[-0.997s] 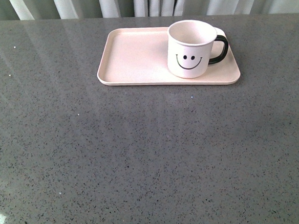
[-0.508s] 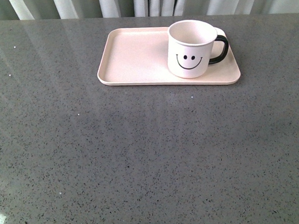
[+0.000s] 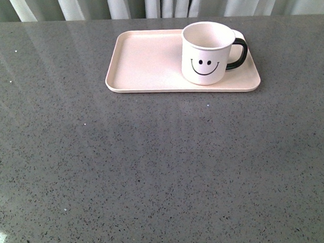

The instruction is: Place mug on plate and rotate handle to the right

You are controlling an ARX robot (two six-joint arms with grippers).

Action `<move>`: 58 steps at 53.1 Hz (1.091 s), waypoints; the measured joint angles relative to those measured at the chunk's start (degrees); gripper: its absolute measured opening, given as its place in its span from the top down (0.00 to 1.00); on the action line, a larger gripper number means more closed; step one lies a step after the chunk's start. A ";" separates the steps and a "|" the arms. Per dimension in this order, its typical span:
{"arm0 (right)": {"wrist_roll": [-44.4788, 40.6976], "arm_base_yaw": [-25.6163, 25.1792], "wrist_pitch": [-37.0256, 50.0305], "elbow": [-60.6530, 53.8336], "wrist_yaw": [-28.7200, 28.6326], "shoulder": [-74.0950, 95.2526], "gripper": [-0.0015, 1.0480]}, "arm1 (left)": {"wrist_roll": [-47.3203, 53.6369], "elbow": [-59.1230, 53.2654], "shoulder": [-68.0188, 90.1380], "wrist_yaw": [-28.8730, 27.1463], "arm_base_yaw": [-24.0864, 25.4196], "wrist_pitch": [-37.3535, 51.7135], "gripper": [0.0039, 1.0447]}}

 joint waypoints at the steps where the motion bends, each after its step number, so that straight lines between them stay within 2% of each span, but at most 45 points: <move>1: 0.00 0.00 -0.35 0.00 0.00 -0.35 0.98 | 0.00 0.00 0.00 0.00 0.00 0.02 0.09; 15: 0.00 0.00 -4.24 0.00 0.00 -4.20 0.98 | 0.00 0.00 0.00 -0.02 0.00 0.02 0.09; 20: 0.02 0.00 -13.38 0.00 0.00 -12.00 0.98 | 0.00 0.00 0.00 -0.02 0.00 0.02 0.09; 33: -0.02 0.00 -13.90 0.00 0.00 -13.57 0.98 | 0.00 0.00 0.00 0.00 0.00 0.00 0.09; 37: 0.00 0.00 -13.90 0.00 0.00 -13.62 0.81 | 0.00 0.00 0.00 -0.02 0.00 0.02 0.09; 43: 0.00 0.00 -13.90 0.00 0.00 -13.62 0.66 | 0.00 -0.02 0.00 0.00 0.00 0.02 0.09; 48: 0.00 0.00 -13.90 0.00 0.00 -13.64 0.46 | 0.02 0.00 0.00 0.00 0.00 0.02 0.09; 53: 0.00 0.00 -13.90 0.00 0.00 -13.64 0.34 | 0.00 0.00 0.00 -0.02 0.00 0.02 0.09; 58: 0.00 0.00 -13.90 0.00 0.00 -13.64 0.16 | 0.00 0.00 0.00 0.00 0.00 0.02 0.09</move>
